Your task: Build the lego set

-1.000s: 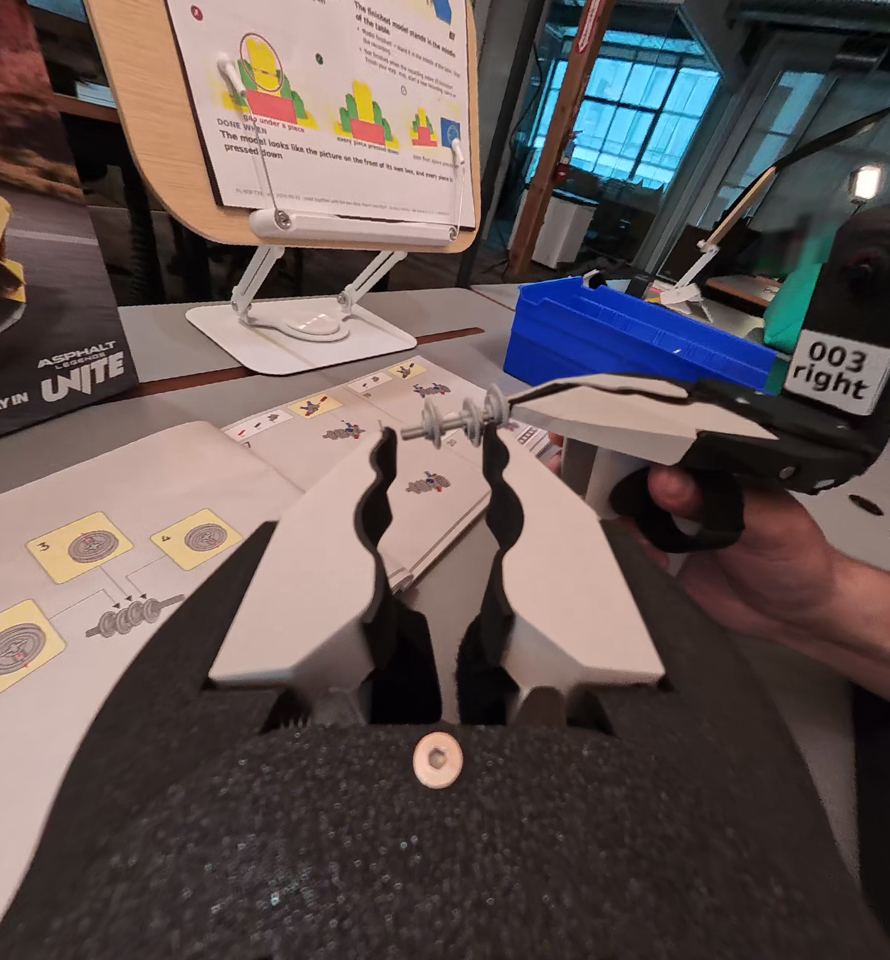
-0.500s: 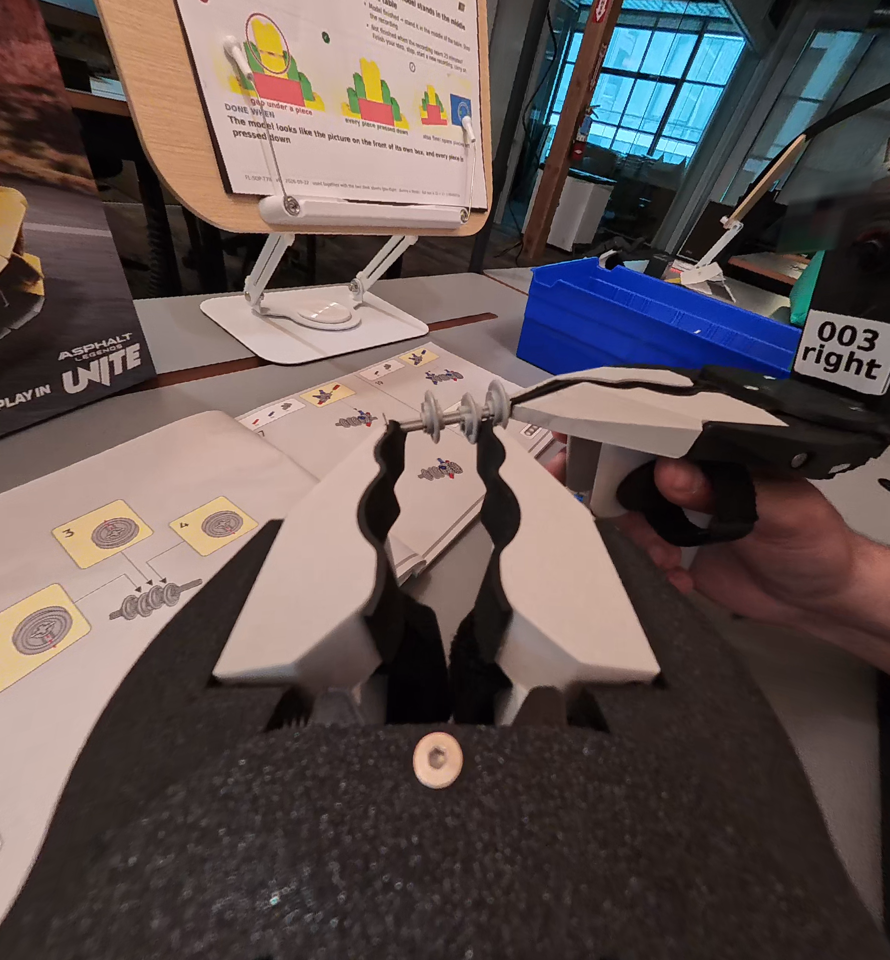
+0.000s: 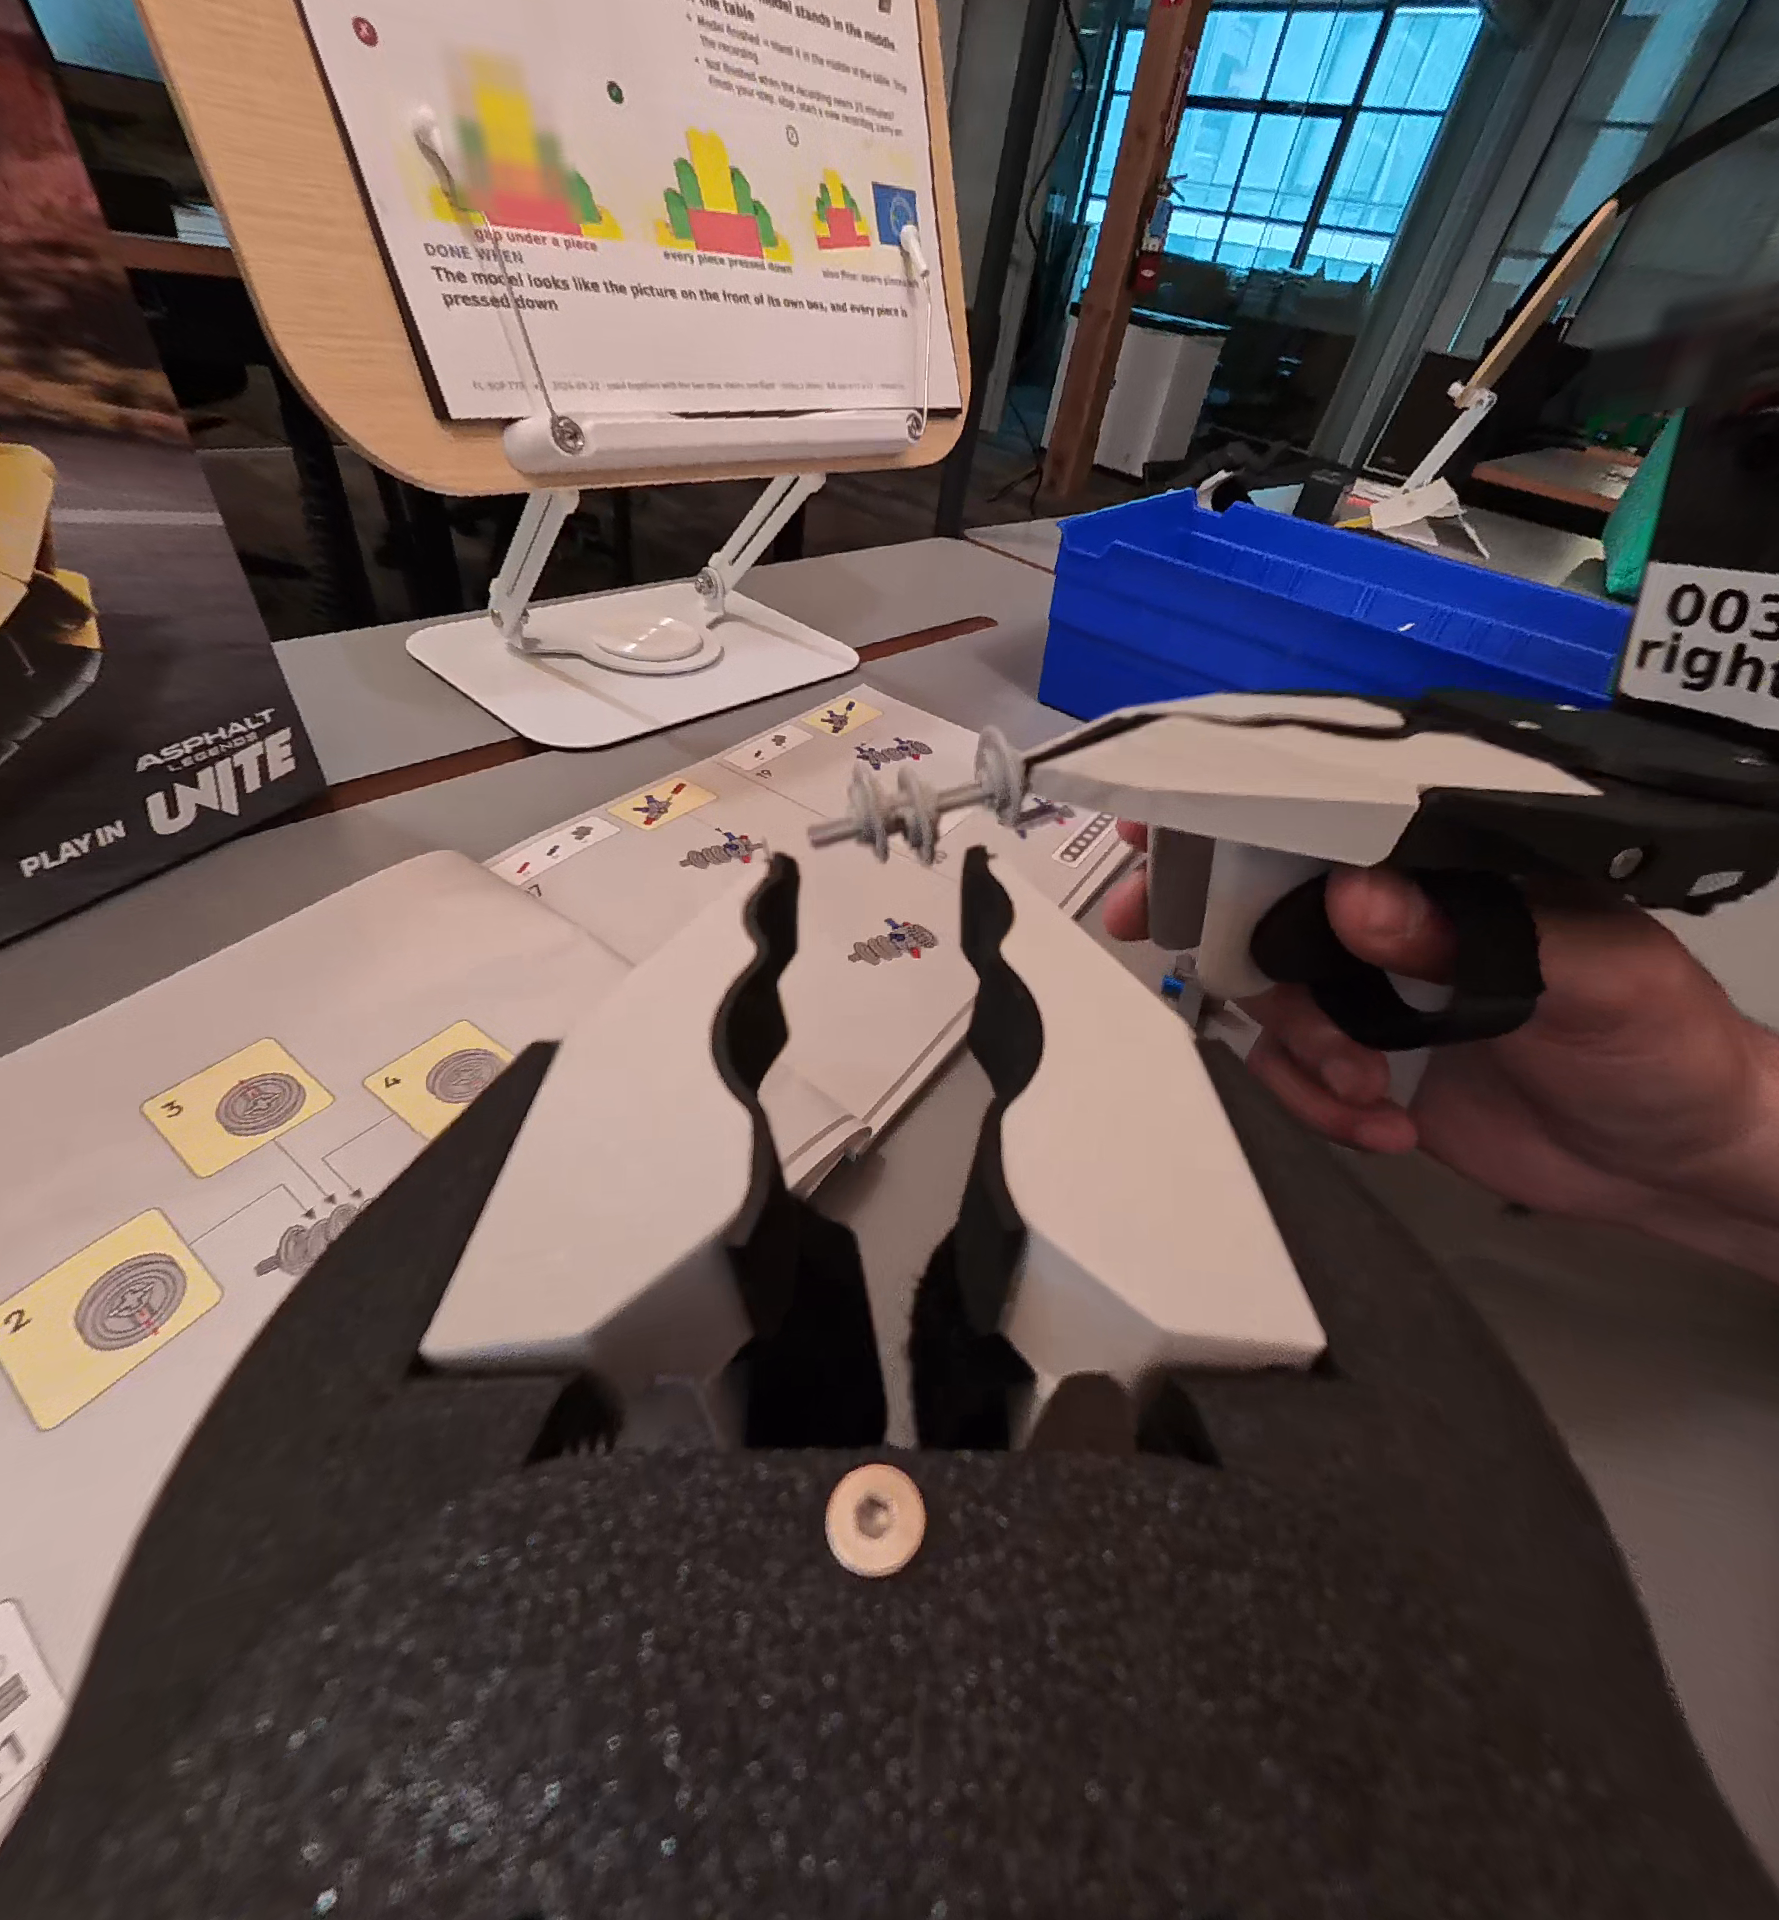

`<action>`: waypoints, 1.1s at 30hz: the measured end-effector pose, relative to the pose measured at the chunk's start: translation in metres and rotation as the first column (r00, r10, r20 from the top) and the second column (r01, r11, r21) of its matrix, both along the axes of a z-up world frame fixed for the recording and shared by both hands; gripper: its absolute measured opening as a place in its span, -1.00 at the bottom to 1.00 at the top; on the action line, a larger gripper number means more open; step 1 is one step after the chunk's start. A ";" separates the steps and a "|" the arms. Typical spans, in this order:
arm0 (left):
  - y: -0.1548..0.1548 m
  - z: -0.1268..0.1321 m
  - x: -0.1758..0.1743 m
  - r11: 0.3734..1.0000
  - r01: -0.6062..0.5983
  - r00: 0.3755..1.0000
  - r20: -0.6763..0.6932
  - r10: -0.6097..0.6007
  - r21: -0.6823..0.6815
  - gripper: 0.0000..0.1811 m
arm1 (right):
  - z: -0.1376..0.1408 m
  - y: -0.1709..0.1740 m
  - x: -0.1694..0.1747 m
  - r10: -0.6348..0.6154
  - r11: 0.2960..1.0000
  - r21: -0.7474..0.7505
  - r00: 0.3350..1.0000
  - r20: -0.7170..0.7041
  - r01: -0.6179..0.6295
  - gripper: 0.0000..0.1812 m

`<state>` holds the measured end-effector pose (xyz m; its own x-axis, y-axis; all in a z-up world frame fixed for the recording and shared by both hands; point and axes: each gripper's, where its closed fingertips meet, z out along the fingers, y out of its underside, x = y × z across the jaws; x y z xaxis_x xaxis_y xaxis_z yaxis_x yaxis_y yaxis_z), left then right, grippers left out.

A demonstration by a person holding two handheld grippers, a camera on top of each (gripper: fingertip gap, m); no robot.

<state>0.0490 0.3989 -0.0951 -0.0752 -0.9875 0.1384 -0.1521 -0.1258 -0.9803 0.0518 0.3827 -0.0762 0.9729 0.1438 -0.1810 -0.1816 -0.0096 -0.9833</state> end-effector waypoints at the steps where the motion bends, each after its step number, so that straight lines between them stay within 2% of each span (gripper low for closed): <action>1: 0.002 0.000 0.000 1.000 -0.013 1.000 -0.003 0.014 0.005 -0.64 | 0.002 -0.001 0.003 -0.017 1.000 0.010 1.000 -0.001 0.017 -0.96; 4: 0.006 0.007 -0.003 0.998 -0.050 0.998 0.031 0.049 0.034 -0.66 | 0.003 -0.002 0.008 -0.035 0.999 0.012 0.999 0.015 0.035 -0.96; 8: 0.001 0.024 -0.010 0.999 -0.040 0.993 0.108 0.037 0.022 -0.87 | 0.001 -0.002 0.006 -0.039 0.999 0.003 0.999 0.035 0.039 -0.96; 13: -0.012 0.012 -0.005 1.000 0.017 0.999 0.040 -0.017 -0.013 -0.80 | 0.000 -0.001 0.002 -0.042 0.999 -0.001 0.996 0.077 0.043 -0.96; 23: -0.012 0.005 -0.003 0.999 -0.024 1.000 0.011 0.024 0.023 -0.83 | -0.006 0.002 0.000 -0.019 0.999 -0.026 0.998 0.057 0.021 -0.96; 25: -0.012 0.004 -0.003 0.999 -0.032 0.999 0.014 0.031 0.043 -0.85 | -0.007 0.002 0.000 -0.021 0.999 -0.029 0.997 0.068 0.023 -0.96; 26: -0.007 0.004 -0.004 0.996 -0.059 0.998 0.019 0.058 0.063 -0.99 | -0.005 0.001 -0.002 -0.009 1.000 -0.021 0.998 0.062 0.011 -0.96; 28: -0.004 0.006 -0.005 0.996 -0.054 0.998 0.035 0.052 0.073 -1.00 | -0.006 0.001 -0.004 -0.005 1.000 -0.024 0.999 0.038 0.006 -0.96; 31: -0.004 0.004 -0.005 0.996 -0.047 0.999 0.027 0.045 0.081 -1.00 | -0.009 0.001 -0.004 -0.025 0.999 -0.040 0.996 0.081 0.028 -0.96; 33: -0.005 0.008 -0.005 0.996 -0.054 0.998 0.044 0.051 0.070 -0.99 | -0.007 0.001 -0.004 -0.009 1.000 -0.026 1.000 0.024 0.010 -0.96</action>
<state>0.0437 0.3941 -0.0873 -0.0274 -0.9974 0.0659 -0.1058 -0.0627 -0.9924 0.0478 0.3835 -0.0828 0.9784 0.1299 -0.1609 -0.1579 -0.0336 -0.9869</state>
